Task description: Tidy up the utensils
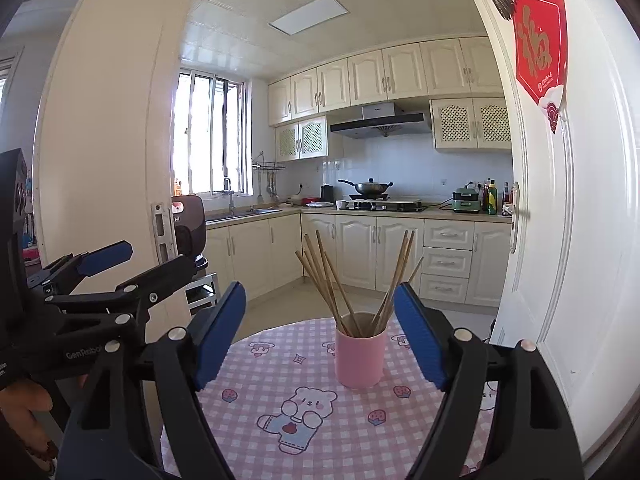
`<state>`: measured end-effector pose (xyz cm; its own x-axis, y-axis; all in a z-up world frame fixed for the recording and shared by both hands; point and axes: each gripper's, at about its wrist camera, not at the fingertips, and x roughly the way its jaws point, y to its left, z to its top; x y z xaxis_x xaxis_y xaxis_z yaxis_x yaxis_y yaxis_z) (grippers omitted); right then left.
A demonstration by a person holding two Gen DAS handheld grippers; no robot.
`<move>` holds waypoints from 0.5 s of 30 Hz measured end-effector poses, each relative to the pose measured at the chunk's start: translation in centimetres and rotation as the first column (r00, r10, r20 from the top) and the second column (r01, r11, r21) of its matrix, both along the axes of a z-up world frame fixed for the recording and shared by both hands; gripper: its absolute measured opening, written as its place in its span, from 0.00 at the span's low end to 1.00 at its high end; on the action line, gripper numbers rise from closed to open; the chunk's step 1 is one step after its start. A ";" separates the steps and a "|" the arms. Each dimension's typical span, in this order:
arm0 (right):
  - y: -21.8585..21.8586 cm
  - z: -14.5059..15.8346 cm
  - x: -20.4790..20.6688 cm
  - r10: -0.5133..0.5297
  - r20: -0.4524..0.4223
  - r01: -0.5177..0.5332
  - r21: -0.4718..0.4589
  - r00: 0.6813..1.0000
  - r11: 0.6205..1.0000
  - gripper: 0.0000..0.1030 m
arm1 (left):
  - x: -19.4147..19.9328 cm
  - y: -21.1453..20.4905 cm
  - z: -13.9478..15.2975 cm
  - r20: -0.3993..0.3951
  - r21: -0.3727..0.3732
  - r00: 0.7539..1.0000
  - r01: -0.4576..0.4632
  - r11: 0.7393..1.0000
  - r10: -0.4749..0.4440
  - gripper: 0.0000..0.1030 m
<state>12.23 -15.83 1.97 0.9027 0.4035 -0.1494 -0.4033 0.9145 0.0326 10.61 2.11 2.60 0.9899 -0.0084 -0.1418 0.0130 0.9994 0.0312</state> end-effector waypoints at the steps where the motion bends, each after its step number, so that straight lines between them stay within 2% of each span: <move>1: 0.0 0.1 -0.1 -0.001 0.001 0.001 0.000 1.000 1.000 0.71 | -0.1 0.0 0.1 0.002 0.001 1.000 0.001 1.000 -0.001 0.94; 15: -0.5 -0.2 -0.7 -0.011 0.002 0.011 0.009 1.000 1.000 0.73 | -0.8 -1.0 0.1 0.036 0.028 0.999 -0.001 1.000 0.000 0.94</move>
